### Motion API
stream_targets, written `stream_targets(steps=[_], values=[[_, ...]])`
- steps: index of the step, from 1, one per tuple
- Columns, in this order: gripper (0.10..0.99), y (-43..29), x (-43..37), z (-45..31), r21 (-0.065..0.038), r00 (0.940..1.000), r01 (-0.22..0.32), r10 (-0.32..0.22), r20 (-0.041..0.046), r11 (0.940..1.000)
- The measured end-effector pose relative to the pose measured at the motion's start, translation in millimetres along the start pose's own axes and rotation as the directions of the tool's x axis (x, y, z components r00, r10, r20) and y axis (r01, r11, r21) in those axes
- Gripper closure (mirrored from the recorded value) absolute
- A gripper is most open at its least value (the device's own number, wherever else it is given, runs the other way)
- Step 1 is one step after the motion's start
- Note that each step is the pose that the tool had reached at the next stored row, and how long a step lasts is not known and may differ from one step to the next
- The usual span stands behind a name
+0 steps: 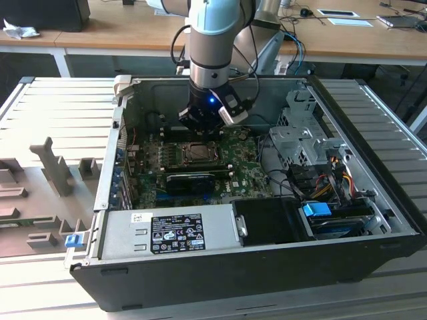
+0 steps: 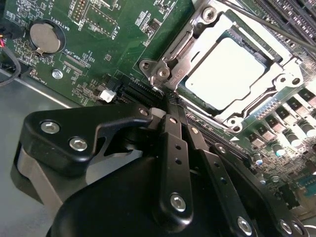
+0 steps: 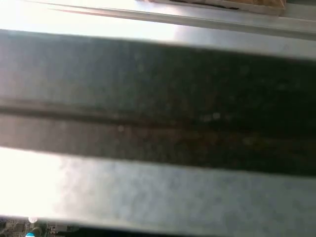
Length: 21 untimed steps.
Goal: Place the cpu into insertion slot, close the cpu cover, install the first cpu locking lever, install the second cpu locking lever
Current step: 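Install the first cpu locking lever, then install the second cpu locking lever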
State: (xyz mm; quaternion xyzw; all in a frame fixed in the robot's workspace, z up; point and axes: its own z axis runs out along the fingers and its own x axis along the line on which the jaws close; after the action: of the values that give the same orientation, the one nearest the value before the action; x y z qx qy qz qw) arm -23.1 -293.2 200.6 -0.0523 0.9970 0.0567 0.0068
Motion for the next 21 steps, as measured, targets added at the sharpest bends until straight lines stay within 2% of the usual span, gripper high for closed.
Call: stream_targets(steps=[1,2,4,7,8,13,21], values=[[0.980,0.0,0.0,0.1,-0.010,1.0000,0.000,0.000,0.0011,1.0000],[0.980,0.1,0.0,0.0,-0.013,1.0000,0.000,0.000,0.0015,0.9999],[0.980,0.4,-0.1,-1.8,-0.014,1.0000,0.000,0.000,0.0018,0.9999],[0.980,1.8,-0.3,-14.8,-0.013,1.0000,0.000,0.000,0.0015,0.9999],[0.980,2.0,-0.4,-16.9,-0.012,1.0000,0.000,0.000,0.0014,0.9999],[0.980,-3.9,0.2,-17.7,-0.012,1.0000,0.000,0.000,0.0013,0.9999],[0.980,-6.9,0.5,-18.0,-0.012,1.0000,0.000,0.000,0.0012,0.9999]])
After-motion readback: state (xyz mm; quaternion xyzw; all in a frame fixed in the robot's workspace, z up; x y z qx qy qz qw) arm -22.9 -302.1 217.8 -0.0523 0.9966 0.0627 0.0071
